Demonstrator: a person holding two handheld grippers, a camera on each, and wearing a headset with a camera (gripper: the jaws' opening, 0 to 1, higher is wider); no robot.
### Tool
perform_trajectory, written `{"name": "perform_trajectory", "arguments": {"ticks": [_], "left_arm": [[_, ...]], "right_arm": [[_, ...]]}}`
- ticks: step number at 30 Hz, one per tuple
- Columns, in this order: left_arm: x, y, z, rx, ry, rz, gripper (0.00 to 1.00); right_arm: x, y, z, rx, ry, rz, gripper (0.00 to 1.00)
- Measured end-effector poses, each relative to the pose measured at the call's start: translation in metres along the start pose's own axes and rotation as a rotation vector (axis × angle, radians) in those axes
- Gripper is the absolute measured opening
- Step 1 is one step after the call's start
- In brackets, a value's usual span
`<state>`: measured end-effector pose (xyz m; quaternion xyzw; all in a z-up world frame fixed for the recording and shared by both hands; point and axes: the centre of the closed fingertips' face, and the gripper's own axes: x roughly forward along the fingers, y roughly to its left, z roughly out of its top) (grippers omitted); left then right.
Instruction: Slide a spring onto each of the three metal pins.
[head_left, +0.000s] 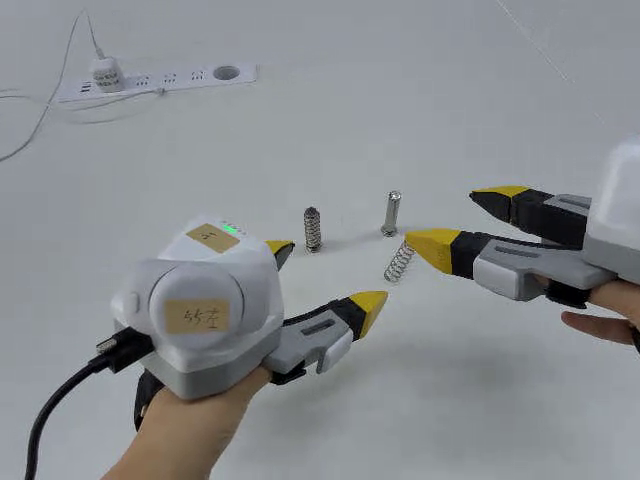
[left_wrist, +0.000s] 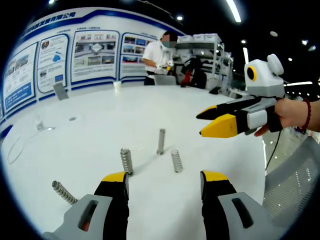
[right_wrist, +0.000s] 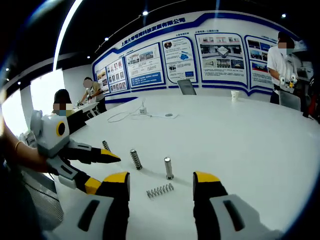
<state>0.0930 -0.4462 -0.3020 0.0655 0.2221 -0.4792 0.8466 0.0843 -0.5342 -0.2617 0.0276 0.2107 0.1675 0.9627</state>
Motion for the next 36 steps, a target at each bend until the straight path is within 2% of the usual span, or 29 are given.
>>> {"name": "perform_trajectory", "arguments": {"ticks": [13,19,36], "left_arm": [[0.026,-0.016,-0.003,0.004,0.028,-0.057,0.47],[0.038,-0.023,-0.007,0.033,0.042,-0.08,0.42],[0.063,-0.024,-0.014,0.012,0.038,-0.072,0.28]], "right_arm": [[-0.006,-0.006,-0.006,0.014,-0.007,-0.002,0.5],[-0.007,-0.007,-0.009,0.028,-0.004,-0.006,0.5],[-0.013,-0.013,-0.017,0.048,0.003,-0.02,0.48]]}}
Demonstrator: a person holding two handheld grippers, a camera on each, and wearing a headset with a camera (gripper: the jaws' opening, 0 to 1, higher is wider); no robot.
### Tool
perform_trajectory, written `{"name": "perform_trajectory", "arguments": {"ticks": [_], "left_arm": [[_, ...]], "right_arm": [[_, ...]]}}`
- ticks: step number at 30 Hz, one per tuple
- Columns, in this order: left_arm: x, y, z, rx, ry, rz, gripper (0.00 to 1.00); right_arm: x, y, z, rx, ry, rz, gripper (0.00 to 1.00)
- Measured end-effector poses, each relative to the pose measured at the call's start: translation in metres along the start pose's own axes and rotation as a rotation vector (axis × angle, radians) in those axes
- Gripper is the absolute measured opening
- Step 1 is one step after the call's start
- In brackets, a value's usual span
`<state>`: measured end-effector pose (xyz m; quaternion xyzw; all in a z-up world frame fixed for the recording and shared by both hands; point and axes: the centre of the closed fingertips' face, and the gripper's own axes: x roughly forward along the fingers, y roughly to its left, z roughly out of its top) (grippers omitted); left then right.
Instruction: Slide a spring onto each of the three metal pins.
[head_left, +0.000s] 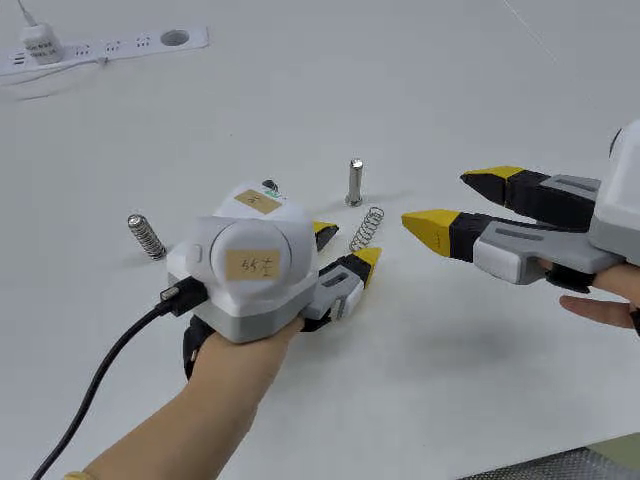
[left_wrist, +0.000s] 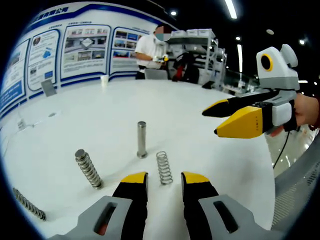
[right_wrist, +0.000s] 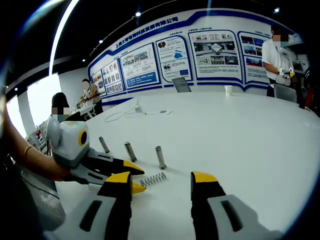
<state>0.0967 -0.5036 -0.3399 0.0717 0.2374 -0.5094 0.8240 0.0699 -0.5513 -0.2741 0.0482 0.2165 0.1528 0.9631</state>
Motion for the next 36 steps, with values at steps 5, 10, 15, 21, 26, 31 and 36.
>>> {"name": "perform_trajectory", "arguments": {"ticks": [5,10,15,21,26,31,36], "left_arm": [[0.0051,0.0015,-0.0045,-0.005,0.015,0.002,0.24],[0.0055,0.0004,-0.0034,-0.002,0.017,-0.003,0.21],[0.0059,-0.0001,-0.0041,0.037,0.029,-0.003,0.15],[0.0058,-0.0001,-0.0053,0.086,0.048,0.003,0.12],[0.0064,0.0003,-0.0055,0.095,0.068,0.005,0.11],[0.0069,0.0004,-0.0053,0.111,0.09,0.007,0.11],[0.0058,0.001,-0.0062,0.09,0.084,0.005,0.1]], "right_arm": [[0.0008,0.0005,-0.0028,0.001,0.005,0.003,0.48],[0.0015,0.0005,-0.0033,0.003,0.006,0.002,0.48],[0.0017,-0.0005,-0.003,0.006,0.006,-0.003,0.48],[0.0019,-0.0009,-0.0041,0.001,0.017,-0.007,0.48],[0.0023,-0.0006,-0.0059,0.003,0.024,-0.009,0.48],[0.0032,-0.0012,-0.007,0.01,0.032,-0.01,0.48],[0.0036,-0.0028,-0.0046,0.02,0.029,-0.017,0.48]]}}
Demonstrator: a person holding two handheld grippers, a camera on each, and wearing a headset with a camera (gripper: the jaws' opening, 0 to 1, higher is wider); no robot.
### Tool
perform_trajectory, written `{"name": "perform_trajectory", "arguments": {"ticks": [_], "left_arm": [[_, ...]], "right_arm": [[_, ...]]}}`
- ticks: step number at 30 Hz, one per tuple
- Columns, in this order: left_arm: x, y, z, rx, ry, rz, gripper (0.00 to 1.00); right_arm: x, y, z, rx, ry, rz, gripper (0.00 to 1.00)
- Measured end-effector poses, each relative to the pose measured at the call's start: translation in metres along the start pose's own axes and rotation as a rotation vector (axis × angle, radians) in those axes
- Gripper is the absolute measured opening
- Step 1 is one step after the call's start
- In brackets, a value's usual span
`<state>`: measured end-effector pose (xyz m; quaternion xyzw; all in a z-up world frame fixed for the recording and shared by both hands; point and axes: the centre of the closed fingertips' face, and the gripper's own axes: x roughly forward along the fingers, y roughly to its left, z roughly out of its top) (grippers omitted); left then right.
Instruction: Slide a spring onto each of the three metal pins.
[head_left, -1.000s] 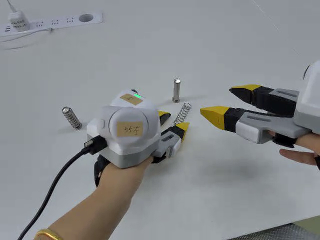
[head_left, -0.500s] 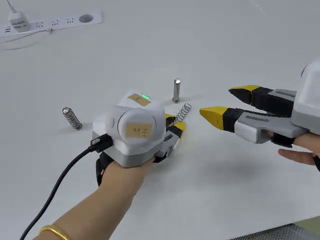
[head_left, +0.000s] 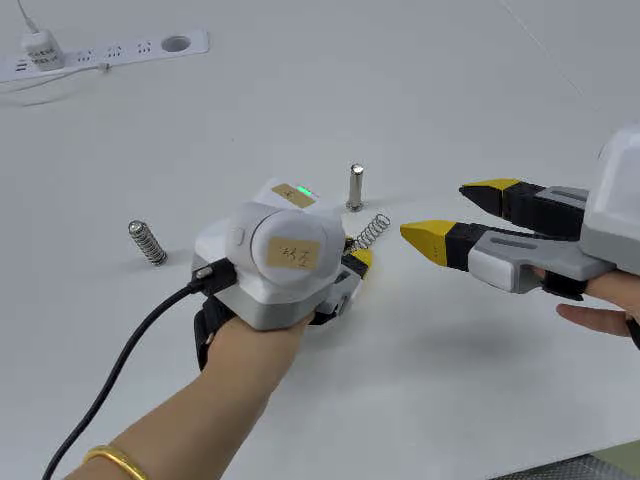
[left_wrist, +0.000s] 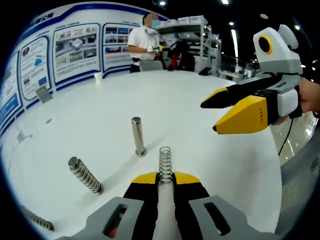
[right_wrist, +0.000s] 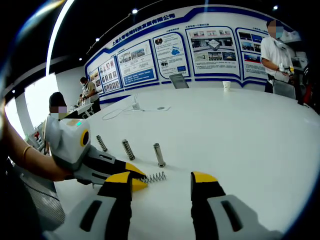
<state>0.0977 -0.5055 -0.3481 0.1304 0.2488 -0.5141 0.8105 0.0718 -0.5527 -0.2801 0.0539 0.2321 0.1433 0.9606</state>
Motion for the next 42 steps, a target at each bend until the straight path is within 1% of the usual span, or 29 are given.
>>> {"name": "perform_trajectory", "arguments": {"ticks": [2,6,8,9,11,12,14,16,17,18,20,26,29,32,37,40,42], "left_arm": [[-0.002,-0.001,0.001,0.002,-0.011,-0.001,0.1],[-0.006,-0.004,0.009,0.008,-0.046,-0.006,0.09],[-0.009,-0.005,0.014,0.002,-0.067,-0.01,0.09],[-0.01,-0.005,0.015,-0.004,-0.074,-0.012,0.09],[-0.013,-0.005,0.019,-0.011,-0.092,-0.015,0.09],[-0.015,-0.005,0.023,-0.023,-0.11,-0.019,0.09],[-0.019,-0.006,0.027,-0.039,-0.128,-0.024,0.09],[-0.023,-0.005,0.03,-0.039,-0.143,-0.021,0.09],[-0.027,-0.006,0.035,-0.04,-0.17,-0.026,0.09],[-0.029,-0.007,0.037,-0.043,-0.181,-0.029,0.09],[-0.034,-0.007,0.04,-0.039,-0.193,-0.029,0.09],[-0.046,-0.008,0.047,-0.055,-0.236,-0.035,0.1],[-0.053,-0.008,0.053,-0.063,-0.266,-0.036,0.1],[-0.059,-0.009,0.057,-0.068,-0.293,-0.041,0.1],[-0.065,-0.01,0.061,-0.07,-0.33,-0.039,0.1],[-0.068,-0.009,0.065,-0.094,-0.354,-0.044,0.1],[-0.068,-0.009,0.065,-0.108,-0.36,-0.048,0.1]], "right_arm": [[0.0,-0.001,0.002,0.011,-0.003,-0.003,0.48],[0.0,-0.001,0.005,0.04,-0.011,-0.004,0.48],[0.0,0.0,0.008,0.062,-0.015,-0.004,0.48],[0.0,0.0,0.011,0.082,-0.026,-0.002,0.48],[0.0,0.001,0.013,0.099,-0.026,-0.001,0.48],[0.001,0.001,0.014,0.105,-0.028,-0.002,0.48],[0.001,0.002,0.016,0.116,-0.029,0.0,0.46],[0.002,0.002,0.019,0.131,-0.036,0.001,0.45],[0.002,0.003,0.02,0.142,-0.039,0.004,0.45],[0.002,0.004,0.021,0.147,-0.039,0.006,0.45],[0.003,0.006,0.023,0.157,-0.042,0.012,0.43],[0.005,0.015,0.032,0.207,-0.061,0.048,0.37],[0.007,0.021,0.035,0.244,-0.064,0.07,0.35],[0.008,0.026,0.038,0.261,-0.069,0.091,0.32],[0.011,0.035,0.041,0.304,-0.072,0.123,0.29],[0.012,0.039,0.043,0.325,-0.071,0.14,0.27],[0.013,0.042,0.044,0.333,-0.071,0.152,0.26]]}}
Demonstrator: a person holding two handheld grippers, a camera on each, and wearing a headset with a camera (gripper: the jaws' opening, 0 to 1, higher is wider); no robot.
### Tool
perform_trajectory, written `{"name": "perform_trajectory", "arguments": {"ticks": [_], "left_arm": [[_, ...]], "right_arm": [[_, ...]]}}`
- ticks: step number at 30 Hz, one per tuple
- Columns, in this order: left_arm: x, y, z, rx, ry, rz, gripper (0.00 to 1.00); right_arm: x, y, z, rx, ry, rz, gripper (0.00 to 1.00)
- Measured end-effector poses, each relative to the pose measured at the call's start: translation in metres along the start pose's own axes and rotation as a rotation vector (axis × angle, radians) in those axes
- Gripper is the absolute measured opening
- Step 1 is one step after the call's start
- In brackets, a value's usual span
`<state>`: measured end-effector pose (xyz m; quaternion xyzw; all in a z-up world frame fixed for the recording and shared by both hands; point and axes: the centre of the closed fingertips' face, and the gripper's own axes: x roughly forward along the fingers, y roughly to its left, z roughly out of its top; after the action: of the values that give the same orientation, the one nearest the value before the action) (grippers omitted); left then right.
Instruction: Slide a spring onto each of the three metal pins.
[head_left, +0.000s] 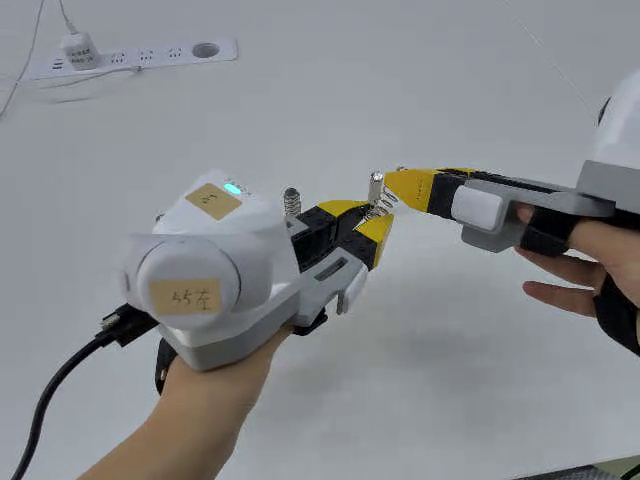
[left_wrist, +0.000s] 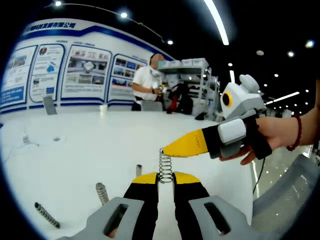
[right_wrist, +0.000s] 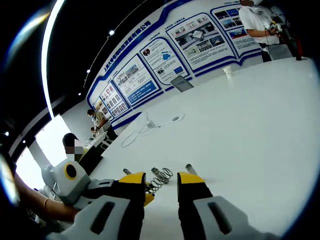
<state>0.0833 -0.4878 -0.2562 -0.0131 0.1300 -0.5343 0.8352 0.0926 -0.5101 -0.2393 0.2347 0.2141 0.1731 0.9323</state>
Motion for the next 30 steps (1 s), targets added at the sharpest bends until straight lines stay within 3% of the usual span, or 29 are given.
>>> {"name": "perform_trajectory", "arguments": {"ticks": [7,16,22,30], "left_arm": [[-0.003,-0.001,0.01,-0.025,-0.043,-0.013,0.1],[-0.004,-0.002,0.012,-0.05,-0.056,-0.028,0.1],[-0.006,-0.002,0.01,-0.048,-0.045,-0.028,0.1],[-0.007,-0.001,0.008,-0.044,-0.031,-0.021,0.11]], "right_arm": [[0.003,0.008,0.002,0.063,-0.011,0.029,0.21],[0.003,0.012,0.005,0.08,-0.023,0.031,0.16],[0.004,0.017,0.006,0.099,-0.027,0.046,0.13],[0.006,0.02,0.007,0.058,-0.018,0.058,0.12]]}}
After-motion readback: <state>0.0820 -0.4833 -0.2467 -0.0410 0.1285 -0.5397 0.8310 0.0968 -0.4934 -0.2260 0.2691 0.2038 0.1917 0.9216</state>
